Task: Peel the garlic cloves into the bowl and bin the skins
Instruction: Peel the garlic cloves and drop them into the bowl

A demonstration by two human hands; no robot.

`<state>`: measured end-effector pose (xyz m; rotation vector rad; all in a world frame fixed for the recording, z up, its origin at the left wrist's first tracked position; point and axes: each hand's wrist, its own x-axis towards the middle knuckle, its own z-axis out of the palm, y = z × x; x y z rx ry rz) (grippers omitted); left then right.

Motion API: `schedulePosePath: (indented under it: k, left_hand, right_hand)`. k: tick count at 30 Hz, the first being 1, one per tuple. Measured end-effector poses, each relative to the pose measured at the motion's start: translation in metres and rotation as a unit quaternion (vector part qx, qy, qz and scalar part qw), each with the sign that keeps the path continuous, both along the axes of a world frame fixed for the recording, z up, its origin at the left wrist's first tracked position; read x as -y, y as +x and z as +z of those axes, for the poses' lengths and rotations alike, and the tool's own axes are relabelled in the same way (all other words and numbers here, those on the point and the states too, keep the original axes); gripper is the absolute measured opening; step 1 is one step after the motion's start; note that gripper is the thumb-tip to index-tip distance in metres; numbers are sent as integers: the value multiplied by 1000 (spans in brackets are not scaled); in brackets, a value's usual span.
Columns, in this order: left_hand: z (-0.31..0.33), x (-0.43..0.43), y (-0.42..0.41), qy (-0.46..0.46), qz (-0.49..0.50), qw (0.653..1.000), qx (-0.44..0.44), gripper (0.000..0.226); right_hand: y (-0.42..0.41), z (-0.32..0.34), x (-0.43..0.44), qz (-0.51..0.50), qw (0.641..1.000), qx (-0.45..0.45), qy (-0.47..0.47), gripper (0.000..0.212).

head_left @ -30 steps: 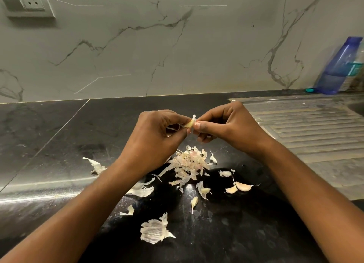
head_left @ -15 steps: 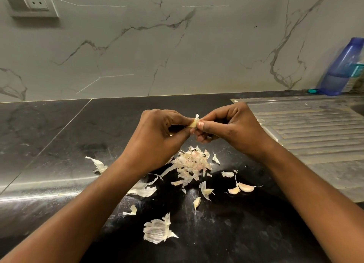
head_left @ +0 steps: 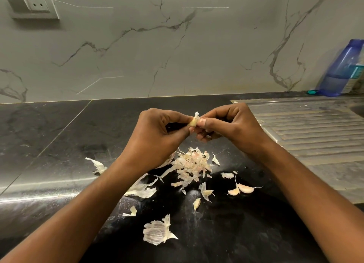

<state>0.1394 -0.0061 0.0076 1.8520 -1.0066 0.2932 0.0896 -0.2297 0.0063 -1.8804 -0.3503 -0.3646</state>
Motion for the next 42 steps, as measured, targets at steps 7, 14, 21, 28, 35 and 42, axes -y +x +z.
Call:
schedulePosePath:
  k: [7,14,21,28,35,42]
  left_hand:
    - [-1,-1,-1,7,7,1000,20,24]
    - [0,2,1,-36,-28,997,-66,25]
    - [3,2,-2,-61,-66,979,-183,28]
    - [9,0,-4,-90,-81,931,-343,32]
    - [13,-1,-7,-86,-74,934,-340,34]
    - [16,-2,-11,-76,-75,937,-332,26]
  right_hand:
    - [0,-2,-3,-17,1000,14,-4,14]
    - [0,-2,-5,-21,999,36,21,8]
    - [1,-3,-6,-36,998,45,30,10]
    - [1,-2,-9,-31,998,52,-35,15]
    - [0,-1,-9,-27,997,53,-39,13]
    - [1,-2,-10,-20,997,60,-53,25]
